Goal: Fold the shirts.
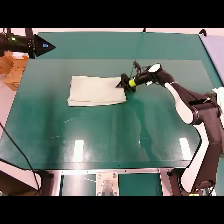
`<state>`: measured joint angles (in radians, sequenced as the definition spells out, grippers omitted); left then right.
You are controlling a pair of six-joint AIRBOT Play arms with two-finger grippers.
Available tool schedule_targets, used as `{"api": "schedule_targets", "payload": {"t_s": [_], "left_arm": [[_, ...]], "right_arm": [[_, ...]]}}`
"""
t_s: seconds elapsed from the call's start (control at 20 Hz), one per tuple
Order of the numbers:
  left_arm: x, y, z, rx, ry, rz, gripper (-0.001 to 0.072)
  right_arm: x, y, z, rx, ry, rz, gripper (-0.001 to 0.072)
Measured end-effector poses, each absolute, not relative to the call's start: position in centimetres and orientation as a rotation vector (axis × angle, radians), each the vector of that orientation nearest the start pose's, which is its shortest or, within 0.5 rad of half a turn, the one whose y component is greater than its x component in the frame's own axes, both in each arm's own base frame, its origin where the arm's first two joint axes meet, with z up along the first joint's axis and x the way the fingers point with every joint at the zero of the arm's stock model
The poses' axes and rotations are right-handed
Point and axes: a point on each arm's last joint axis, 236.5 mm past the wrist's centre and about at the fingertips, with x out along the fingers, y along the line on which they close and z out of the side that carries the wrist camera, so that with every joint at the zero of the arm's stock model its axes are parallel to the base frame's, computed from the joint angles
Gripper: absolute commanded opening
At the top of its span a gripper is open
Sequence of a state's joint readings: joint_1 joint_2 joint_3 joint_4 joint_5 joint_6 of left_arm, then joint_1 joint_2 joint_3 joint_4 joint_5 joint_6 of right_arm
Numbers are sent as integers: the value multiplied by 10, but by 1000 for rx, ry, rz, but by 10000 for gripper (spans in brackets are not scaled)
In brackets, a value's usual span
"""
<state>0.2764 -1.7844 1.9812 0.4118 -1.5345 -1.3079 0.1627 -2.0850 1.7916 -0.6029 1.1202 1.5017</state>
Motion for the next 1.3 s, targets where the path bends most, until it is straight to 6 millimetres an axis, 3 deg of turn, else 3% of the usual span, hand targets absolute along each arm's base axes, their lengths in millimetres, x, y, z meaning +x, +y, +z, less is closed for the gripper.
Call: {"api": "schedule_targets", "payload": {"t_s": [0.15,0.3,0.4,0.55,0.7,0.8,0.95,1.1,1.3], "left_arm": [[505,-82,188,-712,915,-832,30],[504,-82,188,-711,918,-834,30],[502,-83,188,-709,925,-840,29],[498,-84,187,-704,941,-852,30],[493,-85,186,-700,956,-865,30],[491,-86,186,-698,963,-870,30],[489,-86,185,-696,971,-876,30],[488,-86,185,-696,976,-878,30],[486,-87,185,-702,986,-880,30]], "right_arm": [[544,250,11,792,1194,649,14],[569,202,98,809,1011,650,14],[579,148,143,829,904,597,14],[580,45,196,871,760,474,14],[561,-68,226,918,641,313,14],[539,-138,232,952,592,203,14],[495,-227,236,1009,530,53,14],[445,-295,239,1060,475,-79,14],[383,-346,239,1111,454,-215,14]]}}
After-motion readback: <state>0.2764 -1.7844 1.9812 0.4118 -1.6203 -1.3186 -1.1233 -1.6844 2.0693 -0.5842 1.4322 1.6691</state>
